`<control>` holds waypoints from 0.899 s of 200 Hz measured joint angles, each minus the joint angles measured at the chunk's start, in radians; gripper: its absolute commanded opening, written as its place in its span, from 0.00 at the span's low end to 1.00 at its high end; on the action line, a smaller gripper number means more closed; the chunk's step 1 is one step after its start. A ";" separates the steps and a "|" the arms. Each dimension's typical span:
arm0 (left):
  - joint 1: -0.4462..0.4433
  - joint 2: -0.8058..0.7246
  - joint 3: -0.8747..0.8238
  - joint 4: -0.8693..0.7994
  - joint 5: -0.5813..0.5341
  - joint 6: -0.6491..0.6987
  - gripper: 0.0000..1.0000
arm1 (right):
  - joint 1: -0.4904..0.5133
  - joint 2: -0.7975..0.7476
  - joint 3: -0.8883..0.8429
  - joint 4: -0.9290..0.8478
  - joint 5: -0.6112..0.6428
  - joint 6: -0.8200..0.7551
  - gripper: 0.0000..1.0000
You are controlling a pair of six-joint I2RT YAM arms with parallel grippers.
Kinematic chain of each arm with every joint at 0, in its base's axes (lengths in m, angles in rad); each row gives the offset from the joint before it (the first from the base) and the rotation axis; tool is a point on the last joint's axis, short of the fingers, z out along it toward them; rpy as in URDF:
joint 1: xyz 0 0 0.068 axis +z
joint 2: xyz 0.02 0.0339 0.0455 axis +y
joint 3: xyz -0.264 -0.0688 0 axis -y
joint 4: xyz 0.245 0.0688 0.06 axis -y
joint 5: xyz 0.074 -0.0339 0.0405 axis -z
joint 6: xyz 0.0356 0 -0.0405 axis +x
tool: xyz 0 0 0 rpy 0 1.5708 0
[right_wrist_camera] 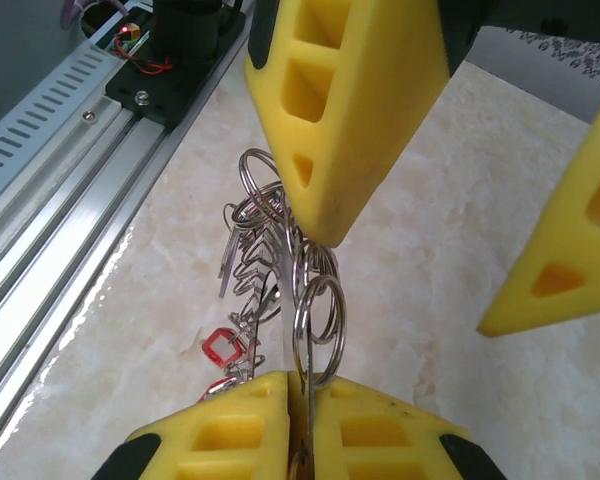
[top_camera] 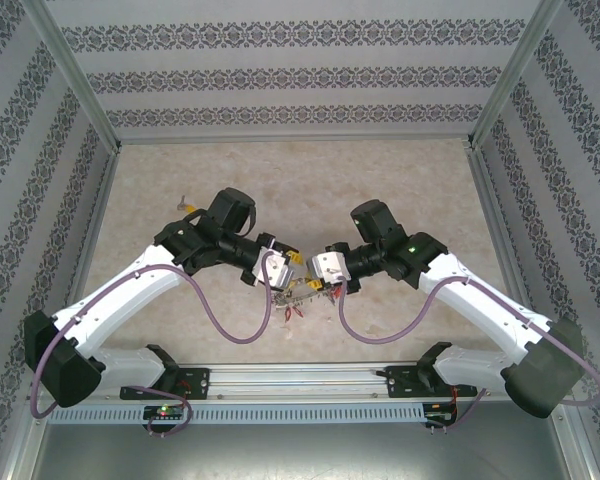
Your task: Put the keys on the keyring
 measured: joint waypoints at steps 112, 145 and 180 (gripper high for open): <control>-0.055 0.036 0.000 -0.056 -0.044 0.043 0.35 | 0.072 0.019 0.019 -0.069 0.082 -0.067 0.00; -0.063 0.050 -0.002 -0.056 -0.056 0.063 0.36 | 0.072 0.019 0.021 -0.092 0.099 -0.081 0.00; -0.063 0.057 -0.002 -0.056 -0.060 0.067 0.33 | 0.072 0.019 0.021 -0.098 0.103 -0.092 0.00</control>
